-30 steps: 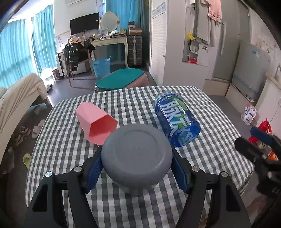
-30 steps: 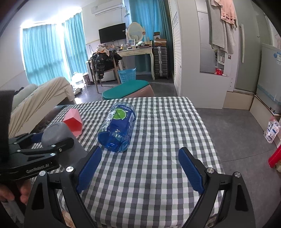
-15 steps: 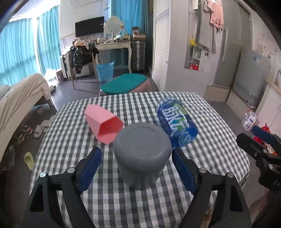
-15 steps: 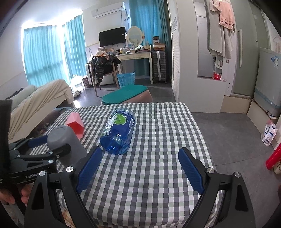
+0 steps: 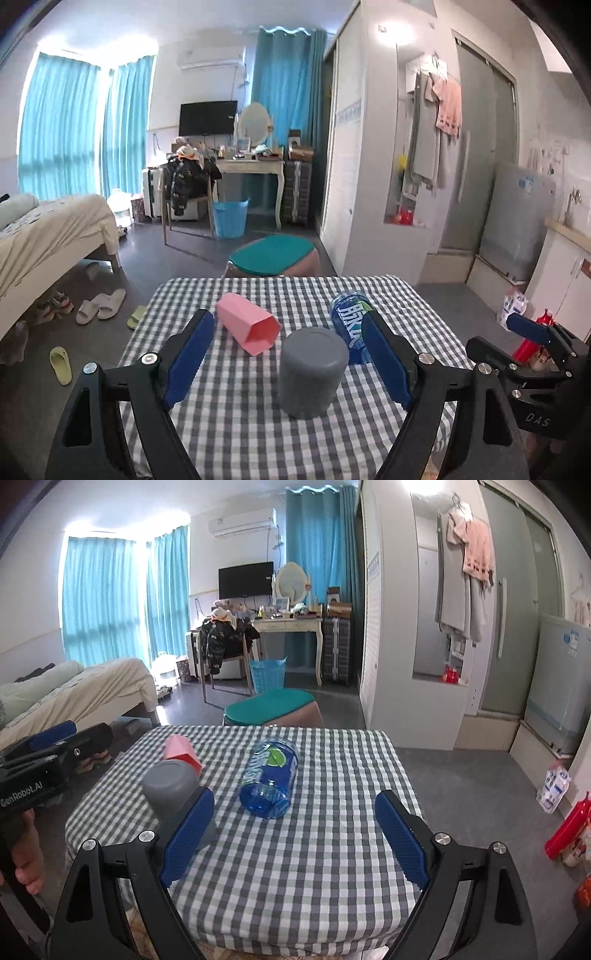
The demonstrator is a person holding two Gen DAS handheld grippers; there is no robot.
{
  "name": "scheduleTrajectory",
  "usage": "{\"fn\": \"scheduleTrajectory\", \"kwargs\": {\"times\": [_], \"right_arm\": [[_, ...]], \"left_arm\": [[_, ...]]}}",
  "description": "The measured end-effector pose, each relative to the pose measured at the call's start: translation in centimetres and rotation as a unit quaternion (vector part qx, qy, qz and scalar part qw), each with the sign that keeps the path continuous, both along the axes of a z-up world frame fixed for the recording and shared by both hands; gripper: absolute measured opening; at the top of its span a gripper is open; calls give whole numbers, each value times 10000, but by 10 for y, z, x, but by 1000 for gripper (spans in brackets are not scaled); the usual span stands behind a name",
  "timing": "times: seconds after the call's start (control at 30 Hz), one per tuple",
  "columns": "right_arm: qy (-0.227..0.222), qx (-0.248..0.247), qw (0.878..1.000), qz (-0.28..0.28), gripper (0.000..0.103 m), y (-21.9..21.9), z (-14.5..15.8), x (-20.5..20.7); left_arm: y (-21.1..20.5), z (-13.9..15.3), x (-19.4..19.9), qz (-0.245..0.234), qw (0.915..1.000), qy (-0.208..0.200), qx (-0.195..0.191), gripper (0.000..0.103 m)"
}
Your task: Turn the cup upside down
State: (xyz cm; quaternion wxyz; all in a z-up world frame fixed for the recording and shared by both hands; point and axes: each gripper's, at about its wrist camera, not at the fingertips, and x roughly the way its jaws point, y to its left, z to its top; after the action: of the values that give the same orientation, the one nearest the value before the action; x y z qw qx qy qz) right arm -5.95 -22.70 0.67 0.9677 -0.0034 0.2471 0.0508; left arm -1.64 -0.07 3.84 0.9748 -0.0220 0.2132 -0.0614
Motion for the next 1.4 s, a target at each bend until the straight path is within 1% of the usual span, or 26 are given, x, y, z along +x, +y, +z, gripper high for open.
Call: {"fn": "scheduleTrajectory", "kwargs": {"times": [0.13, 0.27, 0.37, 0.47, 0.53, 0.63, 0.7, 0.73, 0.77, 0.83, 0.9, 1.1, 1.3, 1.4], "right_arm": [[-114, -53, 9999, 88, 89, 15, 5, -19], [-179, -106, 9996, 194, 89, 30, 1, -34], [-140, -117, 9996, 236, 89, 39, -10, -41], [-27, -118, 9997, 228, 94, 48, -24, -44], [47, -142, 9996, 227, 94, 53, -33, -46], [137, -175, 9995, 233, 94, 58, -40, -45], [130, -192, 9995, 211, 96, 60, -42, -45], [119, -197, 9996, 185, 102, 59, -43, -44], [99, -192, 9996, 165, 102, 60, -43, -44], [63, -151, 9998, 150, 102, 58, -43, -43], [39, -141, 9998, 120, 102, 58, -43, -43], [41, -102, 9999, 73, 102, 55, -44, -42], [37, -87, 9999, 58, 102, 53, -43, -42], [31, -63, 10000, 54, 102, 53, -43, -41]], "left_arm": [[9, -5, -17, 53, 10000, -75, 15, 85], [22, -17, -33, 116, 9999, -87, 29, 85], [30, -29, -44, 227, 9997, -40, 80, 85], [37, -42, -48, 297, 9995, 99, 18, 85], [42, -52, -51, 384, 9991, 197, 0, 87], [53, -60, -53, 513, 9983, 261, -33, 89], [56, -63, -54, 546, 9981, 279, -36, 91], [58, -65, -55, 555, 9981, 273, -20, 93], [58, -65, -55, 553, 9981, 255, -20, 94], [59, -63, -56, 599, 9980, 207, -13, 100], [58, -63, -57, 616, 9980, 168, 30, 101], [52, -65, -57, 553, 9981, 225, 120, 103], [52, -64, -58, 477, 9986, 237, 16, 103], [49, -65, -58, 430, 9988, 241, 76, 103]]}}
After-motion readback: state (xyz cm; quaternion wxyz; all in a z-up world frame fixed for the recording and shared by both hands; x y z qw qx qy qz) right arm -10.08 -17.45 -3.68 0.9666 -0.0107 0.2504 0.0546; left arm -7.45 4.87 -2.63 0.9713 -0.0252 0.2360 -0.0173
